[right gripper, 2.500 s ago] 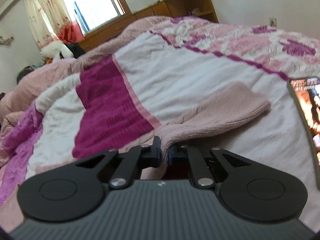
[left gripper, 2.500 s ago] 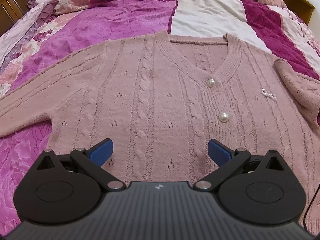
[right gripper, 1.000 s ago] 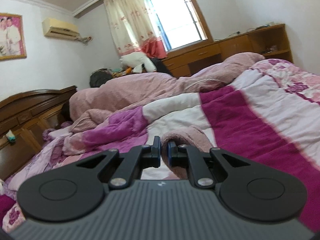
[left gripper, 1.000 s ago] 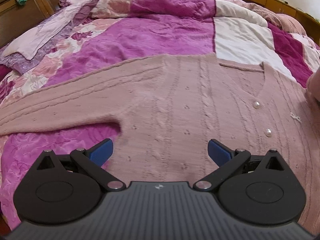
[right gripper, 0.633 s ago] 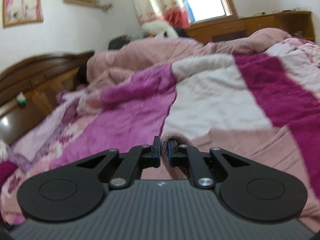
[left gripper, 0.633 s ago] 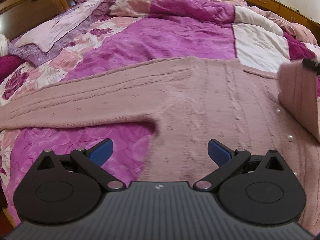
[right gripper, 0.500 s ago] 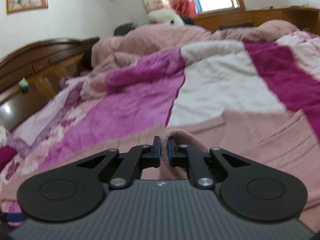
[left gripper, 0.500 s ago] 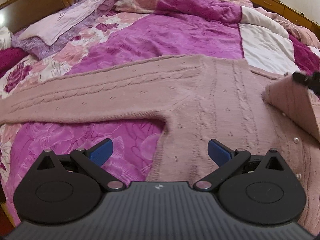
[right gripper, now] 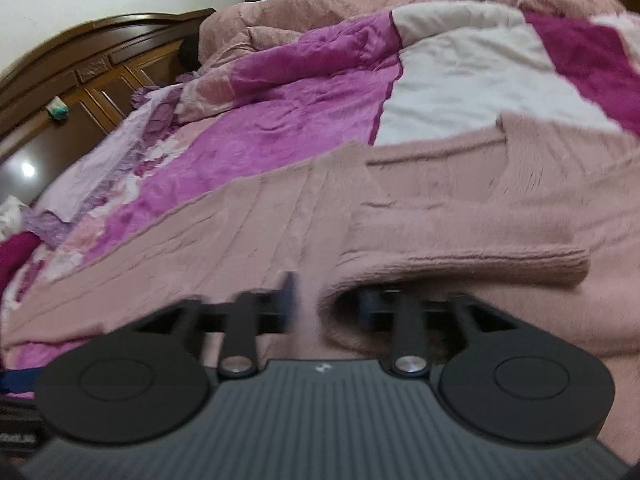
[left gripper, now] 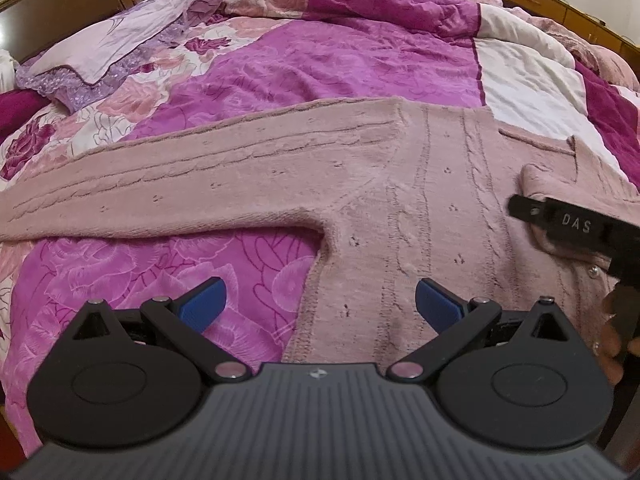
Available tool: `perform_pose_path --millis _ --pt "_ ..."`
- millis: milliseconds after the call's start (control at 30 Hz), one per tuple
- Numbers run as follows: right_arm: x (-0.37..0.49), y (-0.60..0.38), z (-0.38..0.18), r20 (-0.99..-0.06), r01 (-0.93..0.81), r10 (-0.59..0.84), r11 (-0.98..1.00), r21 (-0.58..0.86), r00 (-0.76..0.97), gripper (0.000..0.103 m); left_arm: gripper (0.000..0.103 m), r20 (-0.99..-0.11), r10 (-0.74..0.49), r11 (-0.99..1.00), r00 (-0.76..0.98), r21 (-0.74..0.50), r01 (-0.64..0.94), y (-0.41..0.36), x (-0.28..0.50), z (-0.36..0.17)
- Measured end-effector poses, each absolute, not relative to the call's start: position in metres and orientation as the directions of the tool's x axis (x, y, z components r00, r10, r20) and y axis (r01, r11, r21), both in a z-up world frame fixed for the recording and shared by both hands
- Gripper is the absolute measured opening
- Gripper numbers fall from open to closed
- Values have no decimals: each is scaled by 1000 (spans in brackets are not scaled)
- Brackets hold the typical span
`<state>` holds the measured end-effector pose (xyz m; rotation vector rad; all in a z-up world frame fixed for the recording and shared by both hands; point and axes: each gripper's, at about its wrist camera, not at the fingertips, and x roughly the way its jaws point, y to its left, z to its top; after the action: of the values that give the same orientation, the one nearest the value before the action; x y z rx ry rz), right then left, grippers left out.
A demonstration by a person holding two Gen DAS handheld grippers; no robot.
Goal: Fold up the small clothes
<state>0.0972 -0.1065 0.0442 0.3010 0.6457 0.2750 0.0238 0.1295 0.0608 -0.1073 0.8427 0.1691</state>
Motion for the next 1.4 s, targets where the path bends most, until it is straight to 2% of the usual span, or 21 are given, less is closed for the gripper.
perform_pose_path --millis 33,67,367,700,1033,1400 --pt "94 -106 45 -538 -166 358 913 373 763 61 103 -749 105 982 654 -27 -189 128 24 61" --pt "89 -106 46 -535 -171 367 909 380 761 62 103 -748 104 982 656 -27 -186 127 24 62" --pt "41 -128 74 -526 -230 410 898 374 745 63 103 -725 47 989 687 -64 -134 114 25 75" --pt "4 -189 83 -533 -85 208 966 245 820 63 103 -695 -24 1000 719 -16 18 65 41 90" --pt "10 -250 74 -528 146 38 942 302 849 63 103 -707 -111 991 698 -27 131 11 63 86" --pt "14 -271 48 -548 230 5 905 359 836 63 103 -705 -160 928 691 132 349 -64 95 75"
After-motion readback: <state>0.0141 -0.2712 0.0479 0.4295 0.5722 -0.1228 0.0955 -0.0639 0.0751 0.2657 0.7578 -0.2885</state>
